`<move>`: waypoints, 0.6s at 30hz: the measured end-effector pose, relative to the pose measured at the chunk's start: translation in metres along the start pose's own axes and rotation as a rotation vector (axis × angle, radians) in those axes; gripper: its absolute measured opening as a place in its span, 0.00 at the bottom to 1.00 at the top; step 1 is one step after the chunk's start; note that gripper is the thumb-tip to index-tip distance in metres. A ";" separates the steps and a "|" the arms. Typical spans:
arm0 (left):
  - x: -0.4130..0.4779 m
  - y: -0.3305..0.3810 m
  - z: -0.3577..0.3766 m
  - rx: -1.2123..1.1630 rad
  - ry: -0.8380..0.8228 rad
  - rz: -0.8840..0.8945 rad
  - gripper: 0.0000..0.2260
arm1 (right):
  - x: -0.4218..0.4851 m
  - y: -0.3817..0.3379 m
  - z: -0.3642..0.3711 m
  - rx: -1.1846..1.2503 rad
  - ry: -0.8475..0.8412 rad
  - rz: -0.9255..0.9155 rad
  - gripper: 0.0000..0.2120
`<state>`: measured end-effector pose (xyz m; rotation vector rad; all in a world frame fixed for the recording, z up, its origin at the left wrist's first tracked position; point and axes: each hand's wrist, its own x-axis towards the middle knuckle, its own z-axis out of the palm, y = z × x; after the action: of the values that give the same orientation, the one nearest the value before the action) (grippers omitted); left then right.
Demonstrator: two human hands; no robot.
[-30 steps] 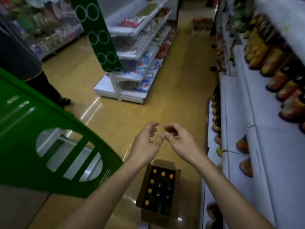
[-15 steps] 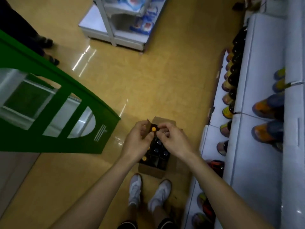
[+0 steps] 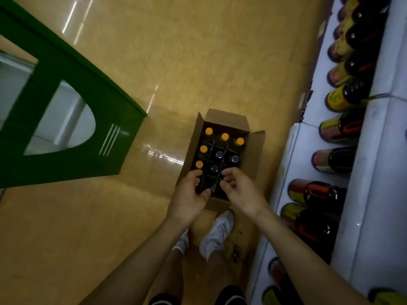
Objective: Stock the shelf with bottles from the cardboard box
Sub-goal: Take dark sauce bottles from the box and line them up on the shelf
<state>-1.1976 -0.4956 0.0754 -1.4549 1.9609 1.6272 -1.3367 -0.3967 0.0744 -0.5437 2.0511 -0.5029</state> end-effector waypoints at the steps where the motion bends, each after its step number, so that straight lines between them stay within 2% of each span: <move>1: 0.008 -0.010 0.008 0.020 -0.021 -0.006 0.26 | 0.009 0.010 0.009 0.004 0.000 0.013 0.15; 12: 0.087 -0.076 0.083 0.182 -0.149 0.021 0.27 | 0.094 0.098 0.064 -0.082 0.013 0.115 0.18; 18: 0.128 -0.098 0.113 0.229 -0.165 0.008 0.27 | 0.130 0.133 0.079 -0.144 0.033 0.163 0.25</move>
<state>-1.2308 -0.4613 -0.1154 -1.1902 1.9850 1.4204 -1.3540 -0.3717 -0.1255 -0.4506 2.1528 -0.2711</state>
